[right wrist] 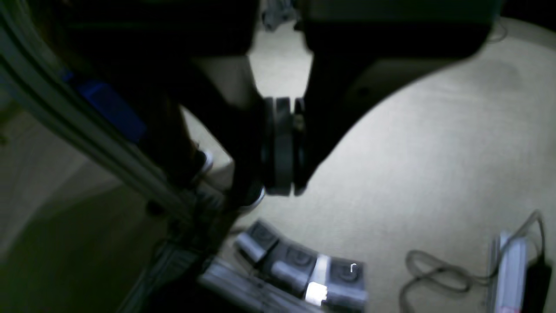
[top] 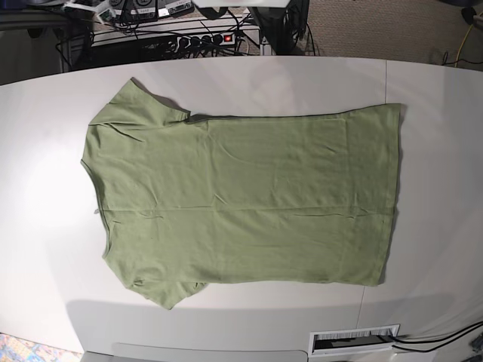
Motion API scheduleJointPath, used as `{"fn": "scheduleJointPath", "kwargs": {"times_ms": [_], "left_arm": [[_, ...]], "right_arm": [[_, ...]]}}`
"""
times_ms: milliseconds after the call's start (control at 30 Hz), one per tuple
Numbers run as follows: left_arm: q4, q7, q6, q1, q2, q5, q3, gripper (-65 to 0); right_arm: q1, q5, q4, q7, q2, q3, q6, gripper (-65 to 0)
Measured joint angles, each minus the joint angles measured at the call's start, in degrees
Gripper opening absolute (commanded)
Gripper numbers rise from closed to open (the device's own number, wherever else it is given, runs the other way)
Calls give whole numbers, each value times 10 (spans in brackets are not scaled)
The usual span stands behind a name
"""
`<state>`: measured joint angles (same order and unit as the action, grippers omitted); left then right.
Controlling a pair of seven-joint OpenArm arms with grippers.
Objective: Fold the T-shirt properly
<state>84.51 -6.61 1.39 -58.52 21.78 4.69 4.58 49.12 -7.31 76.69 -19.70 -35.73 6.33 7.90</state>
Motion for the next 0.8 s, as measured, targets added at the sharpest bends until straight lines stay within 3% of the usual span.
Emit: {"fn": "scheduleJointPath", "kwargs": {"times_ms": [133,300,500,800], "left_arm": [[82,-3,-17,-43,17,-46,-23,-650],[186,-38,-49,-87,41,-99,-57,-650],[317,-75,-88,-134,70,-162,-84,-650],[458,-133,-89,-123,110,-250,-84,-650]], "right_arm": [[61,40,93,-6,-2,-72,3,-650],[121,95,201,-14,-17,-115,5,-650],[149,104,291,-49,-17,-153,6,-650],[155,163,397,-102,-19,-177,6,-650]]}}
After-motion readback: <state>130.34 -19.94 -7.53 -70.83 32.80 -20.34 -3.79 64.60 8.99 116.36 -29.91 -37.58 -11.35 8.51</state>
